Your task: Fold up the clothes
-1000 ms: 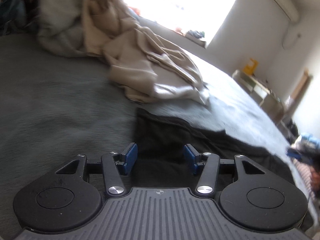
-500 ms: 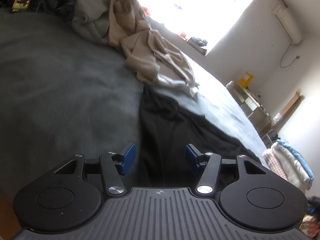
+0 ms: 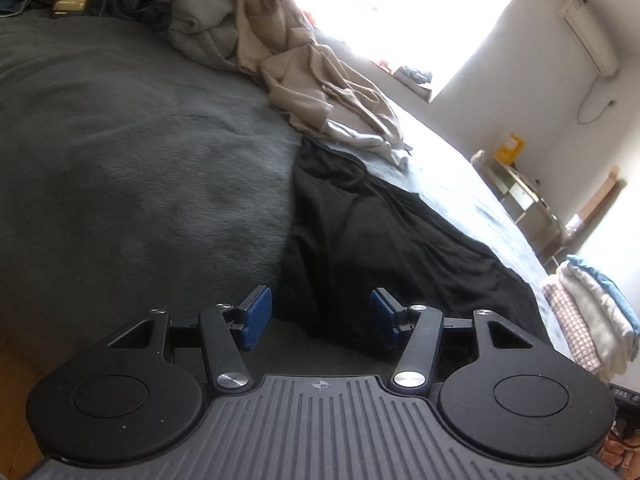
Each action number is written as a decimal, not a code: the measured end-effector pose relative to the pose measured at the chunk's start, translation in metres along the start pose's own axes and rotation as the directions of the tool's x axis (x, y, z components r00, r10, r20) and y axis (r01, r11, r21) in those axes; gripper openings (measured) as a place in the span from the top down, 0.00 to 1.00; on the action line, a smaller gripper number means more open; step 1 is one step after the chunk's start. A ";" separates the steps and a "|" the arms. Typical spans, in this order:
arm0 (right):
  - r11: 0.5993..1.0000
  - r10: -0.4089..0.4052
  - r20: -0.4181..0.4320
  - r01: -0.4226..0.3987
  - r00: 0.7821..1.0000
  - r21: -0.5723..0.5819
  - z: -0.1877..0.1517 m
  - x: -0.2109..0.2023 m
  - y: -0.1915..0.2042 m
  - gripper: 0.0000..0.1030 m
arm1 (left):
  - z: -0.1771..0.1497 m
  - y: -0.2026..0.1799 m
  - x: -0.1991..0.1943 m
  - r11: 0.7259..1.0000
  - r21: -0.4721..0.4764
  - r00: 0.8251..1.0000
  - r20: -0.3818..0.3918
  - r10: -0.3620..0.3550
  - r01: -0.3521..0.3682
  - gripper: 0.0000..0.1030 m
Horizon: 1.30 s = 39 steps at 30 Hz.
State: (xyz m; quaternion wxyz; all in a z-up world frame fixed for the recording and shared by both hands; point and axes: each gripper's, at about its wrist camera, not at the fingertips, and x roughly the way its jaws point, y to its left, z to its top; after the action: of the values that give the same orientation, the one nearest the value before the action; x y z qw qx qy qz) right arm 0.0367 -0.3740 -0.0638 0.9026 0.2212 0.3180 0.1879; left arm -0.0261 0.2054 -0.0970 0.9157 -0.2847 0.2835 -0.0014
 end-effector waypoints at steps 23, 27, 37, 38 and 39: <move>0.996 0.033 -0.097 -0.025 0.995 0.081 -0.002 0.015 0.007 0.90 | -0.005 0.006 0.007 0.974 0.209 0.993 0.066 -0.103 0.087 0.51; 0.995 0.027 -0.115 -0.015 0.993 0.100 -0.002 0.026 0.007 0.98 | 0.002 0.015 0.022 0.976 0.156 0.987 0.027 -0.160 0.153 0.94; 0.977 0.000 -0.026 0.005 1.000 0.213 0.016 0.002 -0.016 0.98 | 0.018 0.054 -0.001 0.956 0.001 0.953 0.075 -0.294 0.294 1.00; 0.970 0.018 -0.019 -0.013 1.000 0.241 0.015 0.001 -0.020 0.98 | 0.020 0.057 -0.005 0.954 -0.008 0.951 0.084 -0.299 0.300 1.00; 0.968 0.027 -0.002 -0.025 1.000 0.248 0.016 -0.001 -0.020 0.98 | 0.021 0.060 -0.009 0.952 -0.016 0.948 0.092 -0.303 0.306 1.00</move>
State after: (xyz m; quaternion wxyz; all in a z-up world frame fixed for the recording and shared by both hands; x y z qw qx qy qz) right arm 0.0503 -0.3955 -0.0622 0.8644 0.3358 0.3385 0.1591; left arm -0.0321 0.2680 -0.1090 0.9118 -0.3387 0.1952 -0.1258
